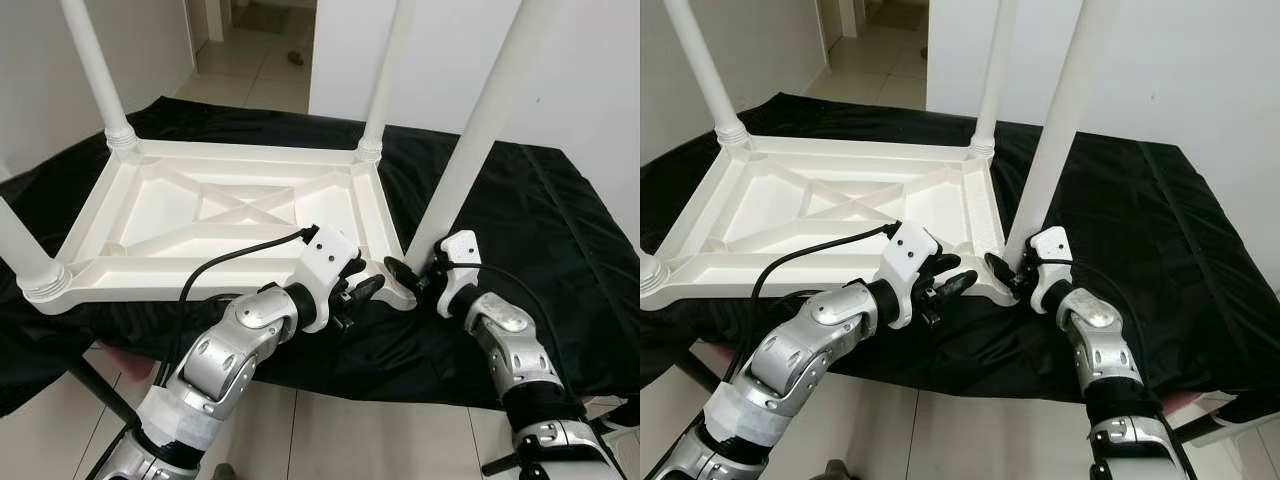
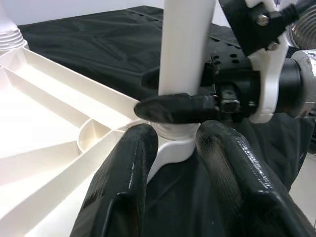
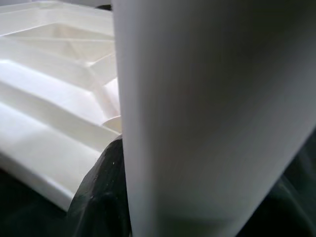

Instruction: Building children table

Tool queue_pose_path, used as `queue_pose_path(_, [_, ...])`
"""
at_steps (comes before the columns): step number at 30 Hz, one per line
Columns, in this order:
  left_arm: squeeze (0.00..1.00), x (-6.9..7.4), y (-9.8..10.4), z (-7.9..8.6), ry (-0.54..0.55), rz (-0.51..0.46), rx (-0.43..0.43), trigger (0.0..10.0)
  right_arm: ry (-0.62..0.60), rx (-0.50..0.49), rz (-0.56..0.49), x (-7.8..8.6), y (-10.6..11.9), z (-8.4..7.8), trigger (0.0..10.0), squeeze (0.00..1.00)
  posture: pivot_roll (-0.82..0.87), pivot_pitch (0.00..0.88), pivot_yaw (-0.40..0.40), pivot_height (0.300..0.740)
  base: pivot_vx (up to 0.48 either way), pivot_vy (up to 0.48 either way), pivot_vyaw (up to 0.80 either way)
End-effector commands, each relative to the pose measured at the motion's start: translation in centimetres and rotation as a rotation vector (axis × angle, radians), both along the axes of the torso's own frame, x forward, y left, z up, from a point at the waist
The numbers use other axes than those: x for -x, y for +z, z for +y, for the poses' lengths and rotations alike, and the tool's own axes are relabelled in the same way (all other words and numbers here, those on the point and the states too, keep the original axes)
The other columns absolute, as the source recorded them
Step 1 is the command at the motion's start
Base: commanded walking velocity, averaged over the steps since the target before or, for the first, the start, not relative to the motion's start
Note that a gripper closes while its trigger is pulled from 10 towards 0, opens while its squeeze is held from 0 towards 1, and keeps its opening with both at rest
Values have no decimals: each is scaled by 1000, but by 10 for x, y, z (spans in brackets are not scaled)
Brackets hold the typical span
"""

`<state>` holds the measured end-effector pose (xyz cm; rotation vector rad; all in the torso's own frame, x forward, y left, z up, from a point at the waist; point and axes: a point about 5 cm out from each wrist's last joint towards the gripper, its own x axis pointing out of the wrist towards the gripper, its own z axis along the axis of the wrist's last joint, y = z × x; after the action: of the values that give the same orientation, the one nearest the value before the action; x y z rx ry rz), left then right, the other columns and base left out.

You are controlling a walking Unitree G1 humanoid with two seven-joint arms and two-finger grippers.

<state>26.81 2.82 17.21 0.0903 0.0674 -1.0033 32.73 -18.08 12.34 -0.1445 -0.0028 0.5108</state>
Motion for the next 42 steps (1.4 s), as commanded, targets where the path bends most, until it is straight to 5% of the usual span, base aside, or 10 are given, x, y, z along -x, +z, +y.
queue_pose_path(1, [0,3,-3,0,-31,10,-11,10000,-108,28,9,-1,-6,-5,0,0,29,8,-40,740,0,0,0])
queue_pose_path(12, [0,2,-6,0,-14,20,-11,10000,-537,-38,-6,4,-9,-18,0,0,22,17,-45,740,0,0,0])
queue_pose_path(17, [0,2,-6,-1,-11,22,-10,10000,-882,-76,-55,13,-7,-32,0,0,17,18,-44,740,0,0,0])
queue_pose_path(28, [0,1,-6,-2,-10,23,-10,10000,-961,-107,-104,12,4,-33,0,0,15,20,-44,740,0,0,0])
queue_pose_path(29, [0,1,-7,-2,-8,23,-10,10000,-925,-133,-124,10,9,-30,10000,0,17,22,-46,740,0,0,0])
queue_pose_path(30, [0,1,-7,-1,-4,25,-11,10000,-879,-148,-154,8,14,-28,10000,1000,17,22,-46,740,0,0,0])
queue_pose_path(37, [0,3,-9,-1,5,31,-13,10000,-825,-176,-209,13,22,-27,10000,1000,25,28,-59,740,0,0,0])
queue_pose_path(38, [0,3,-10,0,6,32,-14,10000,-813,-177,-220,15,23,-26,10000,886,27,27,-60,740,0,0,0])
queue_pose_path(39, [0,3,-10,0,7,33,-14,10000,-801,-175,-218,18,22,-25,10000,0,27,27,-60,740,0,0,0])
queue_pose_path(42, [0,4,-11,0,8,34,-16,10000,-773,-176,-218,24,19,-22,10000,0,28,25,-61,740,0,0,0])
